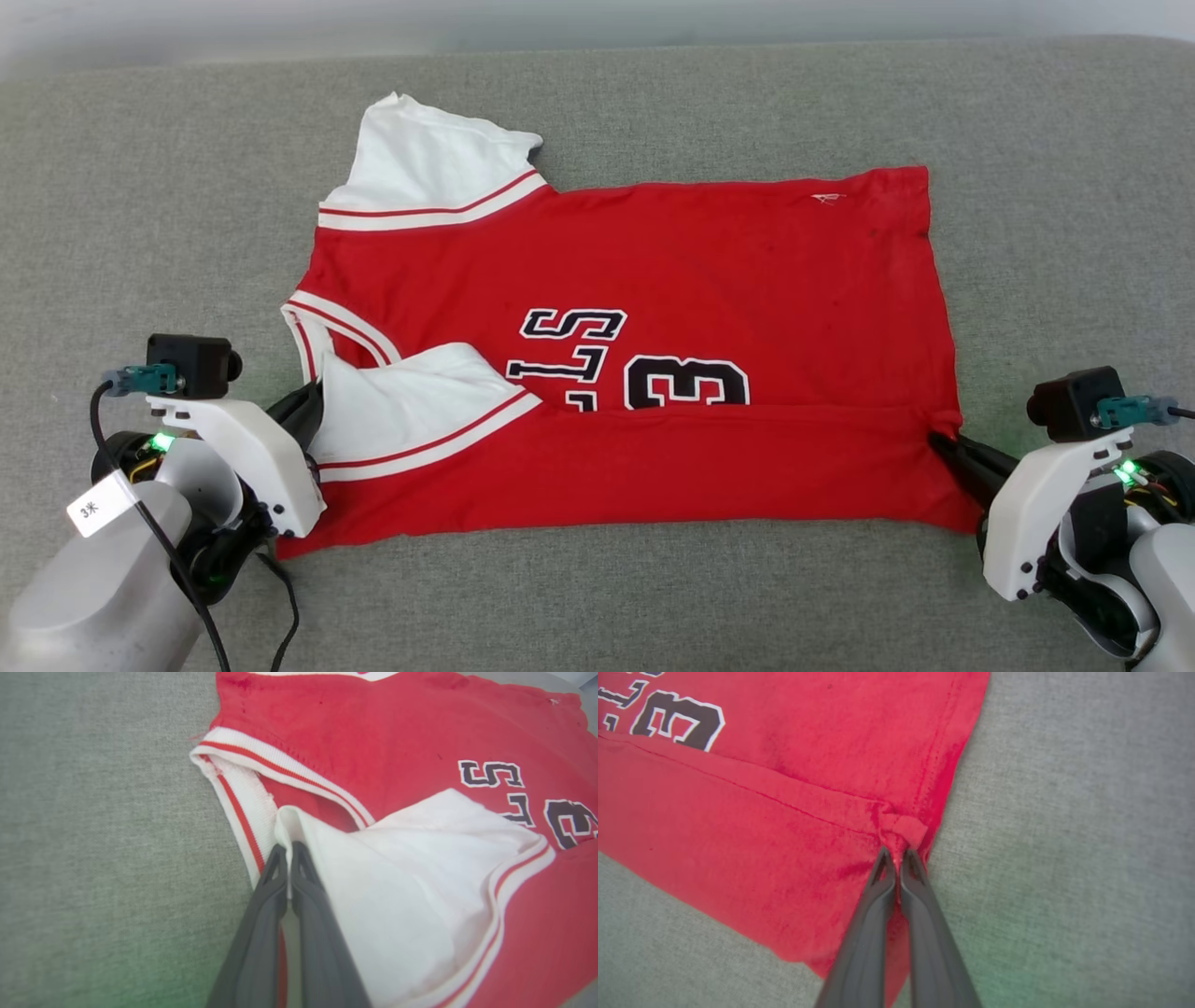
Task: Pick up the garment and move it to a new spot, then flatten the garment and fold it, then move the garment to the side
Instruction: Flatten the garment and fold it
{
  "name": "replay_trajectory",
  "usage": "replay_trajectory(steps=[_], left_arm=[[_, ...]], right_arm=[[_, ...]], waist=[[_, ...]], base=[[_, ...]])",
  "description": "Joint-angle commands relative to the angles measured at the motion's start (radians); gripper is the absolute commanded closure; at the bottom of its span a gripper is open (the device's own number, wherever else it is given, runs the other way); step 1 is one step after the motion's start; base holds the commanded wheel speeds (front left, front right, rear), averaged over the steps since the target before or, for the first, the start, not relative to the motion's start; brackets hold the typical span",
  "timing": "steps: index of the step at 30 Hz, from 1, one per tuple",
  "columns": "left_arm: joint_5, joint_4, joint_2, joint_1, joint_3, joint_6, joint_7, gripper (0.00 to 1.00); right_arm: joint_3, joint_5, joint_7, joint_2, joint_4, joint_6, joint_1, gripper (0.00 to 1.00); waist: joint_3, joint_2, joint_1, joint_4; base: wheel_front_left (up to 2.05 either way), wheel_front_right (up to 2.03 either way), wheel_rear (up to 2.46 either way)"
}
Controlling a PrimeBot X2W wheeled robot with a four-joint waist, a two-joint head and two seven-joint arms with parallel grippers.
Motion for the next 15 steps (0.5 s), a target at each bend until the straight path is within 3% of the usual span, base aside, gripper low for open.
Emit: replay_trajectory(steps=[1, 4, 5, 6, 7, 8, 15], left_arm=[[-0.007, 0.013, 0.002, -0.01, -0.013, -0.001, -0.002, 1.0], [-0.02, 0.038, 0.004, -0.021, -0.04, -0.001, -0.016, 1.0], [-0.022, 0.049, 0.005, -0.025, -0.043, -0.001, -0.023, 0.96], [-0.017, 0.058, 0.006, -0.032, -0.05, -0.001, -0.033, 0.33], [-0.014, 0.068, 0.008, -0.039, -0.055, -0.001, -0.043, 0.0], [-0.016, 0.072, 0.008, -0.045, -0.062, -0.001, -0.048, 0.0], [-0.015, 0.065, 0.049, -0.088, -0.099, -0.001, -0.026, 0.0]], right_arm=[[0.009, -0.008, -0.003, 0.012, 0.011, -0.001, -0.008, 1.0], [0.007, -0.006, -0.011, 0.012, 0.015, -0.001, -0.007, 1.0], [-0.001, -0.002, -0.018, 0.015, 0.016, -0.001, -0.005, 1.0], [-0.008, 0.001, -0.024, 0.017, 0.015, -0.001, -0.001, 0.89], [-0.015, -0.001, -0.032, 0.018, 0.014, -0.001, 0.003, 0.29], [-0.024, -0.004, -0.04, 0.02, 0.014, -0.001, 0.008, 0.0], [-0.08, -0.012, -0.062, 0.023, -0.017, -0.001, 0.056, 0.0]], waist=[[-0.001, 0.0, 0.0, -0.001], [-0.011, 0.0, 0.0, -0.001], [-0.018, 0.0, 0.0, 0.001], [-0.027, 0.0, 0.0, 0.003], [-0.035, 0.0, 0.0, 0.005], [-0.045, 0.0, 0.0, 0.009], [-0.122, 0.0, 0.0, 0.039]], base=[[0.0, 0.0, 0.0], [0.0, 0.0, 0.0], [0.0, 0.0, 0.0], [0.0, 0.0, 0.0], [0.0, 0.0, 0.0], [0.0, 0.0, 0.0], [0.0, 0.0, 0.0]])
